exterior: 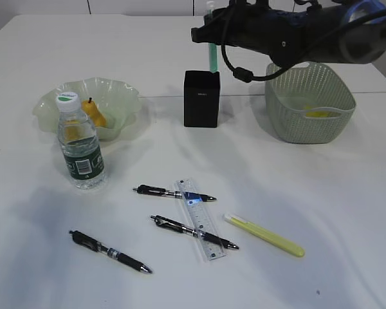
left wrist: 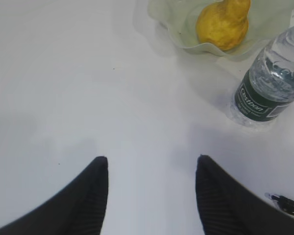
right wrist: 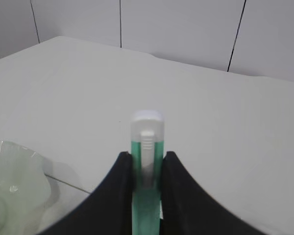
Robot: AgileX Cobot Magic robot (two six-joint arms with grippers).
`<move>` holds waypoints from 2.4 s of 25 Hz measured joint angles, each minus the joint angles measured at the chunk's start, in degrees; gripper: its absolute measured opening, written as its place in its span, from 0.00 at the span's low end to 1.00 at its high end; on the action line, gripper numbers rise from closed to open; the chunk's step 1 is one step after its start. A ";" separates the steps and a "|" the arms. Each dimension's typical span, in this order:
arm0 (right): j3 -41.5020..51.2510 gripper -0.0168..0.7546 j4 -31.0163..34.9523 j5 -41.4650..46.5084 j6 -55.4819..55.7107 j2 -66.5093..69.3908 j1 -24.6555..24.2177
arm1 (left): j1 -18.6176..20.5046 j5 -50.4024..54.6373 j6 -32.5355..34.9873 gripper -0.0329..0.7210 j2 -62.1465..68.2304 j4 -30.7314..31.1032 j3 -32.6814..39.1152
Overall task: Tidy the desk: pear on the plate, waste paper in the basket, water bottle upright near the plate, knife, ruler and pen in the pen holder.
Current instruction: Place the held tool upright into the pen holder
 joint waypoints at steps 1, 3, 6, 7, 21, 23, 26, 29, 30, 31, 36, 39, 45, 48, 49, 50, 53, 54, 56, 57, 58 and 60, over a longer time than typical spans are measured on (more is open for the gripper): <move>-0.67 0.17 -0.06 -0.13 0.00 0.67 0.00 | 0.00 0.00 0.00 0.58 0.00 0.00 0.00; -2.65 0.17 -0.06 -0.36 0.42 2.02 0.00 | 0.00 0.00 0.00 0.58 0.00 0.00 0.00; -5.23 0.18 -0.06 -0.69 1.39 4.45 0.00 | 0.00 0.00 0.00 0.58 0.00 0.00 0.00; -6.07 0.17 -0.06 -0.69 1.81 5.35 0.00 | 0.00 0.00 0.00 0.58 0.00 0.00 0.00; -12.91 0.18 -2.73 -3.01 1.81 12.79 0.00 | 0.00 0.00 0.00 0.58 0.00 0.00 0.00; -13.04 0.18 -2.95 -3.10 1.81 13.49 0.00 | 0.00 0.00 0.00 0.58 0.00 0.00 0.00; -13.04 0.18 -3.09 -3.10 1.81 14.19 0.00 | 0.00 0.00 0.00 0.58 0.00 0.00 0.00; -13.04 0.18 -3.13 -3.23 1.81 14.41 0.00 | 0.00 0.00 0.00 0.58 0.00 0.00 0.00; -13.04 0.18 -3.13 -3.23 1.81 14.44 0.00 | 0.00 0.00 0.00 0.58 0.00 0.00 0.00; -13.04 0.18 -3.13 -3.23 1.81 14.55 0.00 | 0.00 0.00 0.00 0.58 0.00 0.00 0.00; -13.04 0.18 -3.23 -3.23 1.81 14.70 0.00 | 0.00 0.00 0.00 0.58 0.00 0.00 0.00; -13.04 0.18 -3.23 -3.23 1.81 15.03 0.00 | 0.00 0.00 0.00 0.58 0.00 0.00 0.00; -13.04 0.19 -3.27 -3.00 2.44 16.04 0.00 | 0.00 0.00 0.00 0.58 0.00 0.00 0.00; -13.04 0.20 -3.27 -2.87 2.52 16.48 0.00 | 0.00 0.00 0.00 0.58 0.00 0.00 0.00; -13.06 0.20 -3.27 -2.87 2.52 16.71 0.00 | 0.00 0.00 0.00 0.58 0.00 0.00 0.00; -13.06 0.20 -3.27 -2.87 2.57 16.93 0.00 | 0.00 0.00 0.00 0.58 0.00 0.00 0.00; -13.27 0.22 -3.27 -2.63 2.65 17.55 0.00 | 0.00 0.00 0.00 0.58 0.00 0.00 0.00; -13.40 0.22 -3.27 -2.50 2.77 17.68 0.00 | 0.00 0.00 0.00 0.58 0.00 0.00 0.00; -13.61 0.24 -3.27 -2.40 2.77 17.91 0.00 | 0.00 0.00 0.00 0.58 0.00 0.00 0.00; -13.87 0.26 -3.27 -2.26 2.77 17.99 0.00 | 0.00 0.00 0.00 0.58 0.00 0.00 0.00; -14.09 0.27 -3.27 -2.01 2.77 17.99 0.00 | 0.00 0.00 0.00 0.58 0.00 0.00 0.00; -14.90 0.29 -3.27 -1.20 2.77 18.04 0.00 | 0.00 0.00 0.00 0.58 0.00 0.00 0.00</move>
